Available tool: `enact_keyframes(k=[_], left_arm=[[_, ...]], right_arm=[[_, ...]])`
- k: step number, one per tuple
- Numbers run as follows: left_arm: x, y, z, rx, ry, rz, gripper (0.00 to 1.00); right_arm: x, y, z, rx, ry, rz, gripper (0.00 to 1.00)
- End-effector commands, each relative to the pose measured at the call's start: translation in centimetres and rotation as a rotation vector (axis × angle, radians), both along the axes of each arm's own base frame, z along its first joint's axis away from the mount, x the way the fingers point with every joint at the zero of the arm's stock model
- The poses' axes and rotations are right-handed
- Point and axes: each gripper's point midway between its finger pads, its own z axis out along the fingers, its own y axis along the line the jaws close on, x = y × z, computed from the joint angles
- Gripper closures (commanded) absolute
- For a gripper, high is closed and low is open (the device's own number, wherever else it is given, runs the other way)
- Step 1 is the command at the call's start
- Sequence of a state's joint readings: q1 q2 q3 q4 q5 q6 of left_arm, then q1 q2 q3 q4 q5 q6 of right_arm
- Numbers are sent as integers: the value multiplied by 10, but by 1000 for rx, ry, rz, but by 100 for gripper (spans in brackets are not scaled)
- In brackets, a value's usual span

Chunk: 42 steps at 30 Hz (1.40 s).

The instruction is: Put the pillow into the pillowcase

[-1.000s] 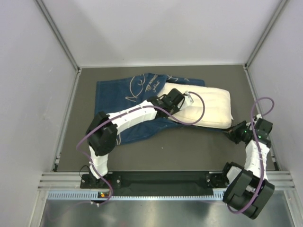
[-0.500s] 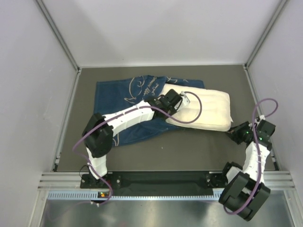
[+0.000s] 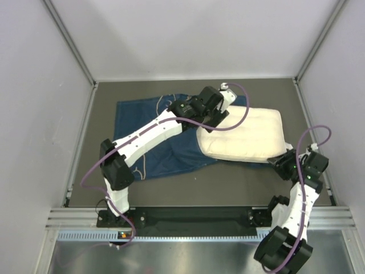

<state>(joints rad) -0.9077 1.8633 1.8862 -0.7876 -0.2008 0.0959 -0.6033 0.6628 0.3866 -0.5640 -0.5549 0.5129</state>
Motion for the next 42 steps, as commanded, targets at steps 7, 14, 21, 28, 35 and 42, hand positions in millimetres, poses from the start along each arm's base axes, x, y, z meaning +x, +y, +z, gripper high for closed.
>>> enact_keyframes(k=[7, 14, 21, 28, 35, 42], left_arm=[[57, 51, -2, 46, -82, 443, 39], [60, 53, -41, 42, 10, 509, 39], [58, 46, -77, 67, 78, 523, 48], [53, 45, -93, 61, 125, 501, 52], [44, 32, -81, -11, 159, 458, 45], [43, 34, -75, 10, 121, 457, 43]], right_arm=[[-5, -11, 15, -96, 0, -40, 3], [3, -39, 36, -177, 14, -142, 0], [29, -78, 70, -246, -67, -309, 0], [71, -82, 80, -200, -52, -280, 0], [100, -74, 92, -230, -50, -255, 0], [107, -82, 88, -257, -24, -245, 0]])
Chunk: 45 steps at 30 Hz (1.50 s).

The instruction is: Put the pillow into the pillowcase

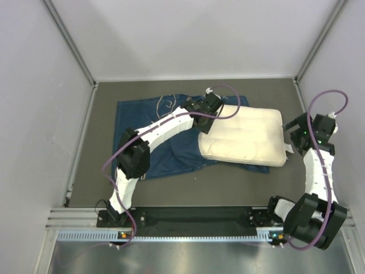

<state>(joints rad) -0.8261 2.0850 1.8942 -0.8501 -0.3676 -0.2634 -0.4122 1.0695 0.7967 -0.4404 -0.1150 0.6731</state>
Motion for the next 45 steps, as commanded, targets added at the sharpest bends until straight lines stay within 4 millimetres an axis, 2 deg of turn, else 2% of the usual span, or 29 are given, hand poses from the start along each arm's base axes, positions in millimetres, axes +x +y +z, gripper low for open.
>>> enact_keyframes(k=[1, 4, 7, 8, 9, 13, 17, 18, 21, 22, 25, 28, 29, 30, 34, 35, 36, 37, 38, 39, 40, 43, 44, 45], left_arm=[[3, -2, 23, -29, -58, 6, 43], [2, 0, 9, 19, -25, -4, 46], [6, 11, 5, 84, -45, 13, 70], [6, 14, 5, 96, -48, 17, 88], [7, 15, 7, 96, -53, 18, 99], [6, 16, 13, 91, -64, 18, 100], [4, 8, 22, 49, -70, 1, 100], [3, 5, 29, 31, -80, -6, 100], [-2, -4, 45, 1, -116, -30, 100], [-3, -7, 49, -6, -122, -36, 100], [-5, -14, 63, -33, -146, -48, 100], [-5, -20, 70, -51, -155, -64, 100], [-5, -22, 71, -55, -156, -66, 100], [-4, -23, 70, -51, -151, -69, 100], [-3, -33, 74, -62, -148, -83, 100], [-3, -37, 73, -66, -143, -91, 100], [-3, -39, 73, -72, -143, -93, 100], [-2, -42, 76, -79, -146, -102, 100], [-4, -48, 73, -89, -134, -117, 100], [-5, -53, 74, -97, -133, -127, 100], [-6, -57, 79, -110, -140, -132, 100], [-10, -69, 77, -132, -114, -153, 100], [-12, -72, 73, -133, -99, -160, 100], [-15, -75, 71, -139, -85, -168, 100]], right_arm=[[16, -11, 17, -51, -42, -5, 0], [18, -14, 12, -53, -25, -3, 0], [19, -15, 9, -55, -20, -1, 0], [19, -15, 9, -58, -20, 1, 0], [19, -16, 7, -57, -19, 0, 0], [21, -15, -7, -29, 6, 5, 0], [25, -18, -18, 18, 15, -12, 3], [27, -22, -18, 22, 11, -22, 5], [34, -27, -22, 92, -21, -22, 18], [38, -28, -27, 109, -11, -18, 19], [49, -21, -33, 148, -17, 37, 11], [64, 3, -30, 158, -90, 171, 2], [67, 18, -31, 141, -87, 225, 1], [69, 21, -34, 116, -71, 225, 0], [80, 61, -49, 146, -37, 352, 1], [83, 76, -50, 146, -43, 399, 6], [84, 84, -49, 145, -48, 424, 16], [82, 93, -50, 140, -51, 449, 20], [81, 112, -48, 129, -55, 498, 23], [80, 120, -46, 111, -62, 514, 25], [76, 141, -39, 99, -79, 566, 31], [73, 164, -15, 96, -166, 615, 33], [66, 187, -11, 111, -175, 671, 32], [69, 196, 6, 113, -232, 707, 32]])
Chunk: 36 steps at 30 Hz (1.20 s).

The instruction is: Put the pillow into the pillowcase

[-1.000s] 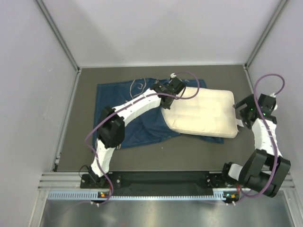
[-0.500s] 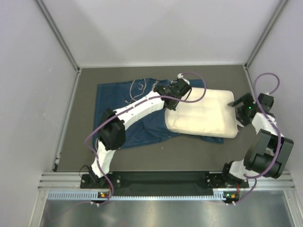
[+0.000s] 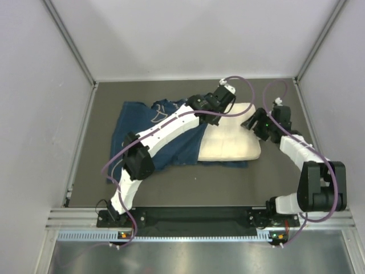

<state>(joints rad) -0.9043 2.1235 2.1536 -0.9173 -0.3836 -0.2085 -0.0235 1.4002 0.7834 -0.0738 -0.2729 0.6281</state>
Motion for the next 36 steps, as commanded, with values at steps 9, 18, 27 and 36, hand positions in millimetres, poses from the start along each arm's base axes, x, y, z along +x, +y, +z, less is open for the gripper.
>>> enact_keyframes(k=[9, 18, 27, 36], left_arm=[[-4, 32, -18, 45, 53, 59, 100], [-16, 26, 2, -88, 128, 6, 100], [-23, 59, -10, -37, 132, 72, 100], [18, 162, 31, 64, -8, 332, 53]], right_arm=[[-11, 74, 72, 108, -169, 285, 32], [-40, 175, 44, 187, -140, 487, 44], [-80, 201, 34, 284, -156, 562, 63], [-85, 172, 17, 250, -142, 455, 6]])
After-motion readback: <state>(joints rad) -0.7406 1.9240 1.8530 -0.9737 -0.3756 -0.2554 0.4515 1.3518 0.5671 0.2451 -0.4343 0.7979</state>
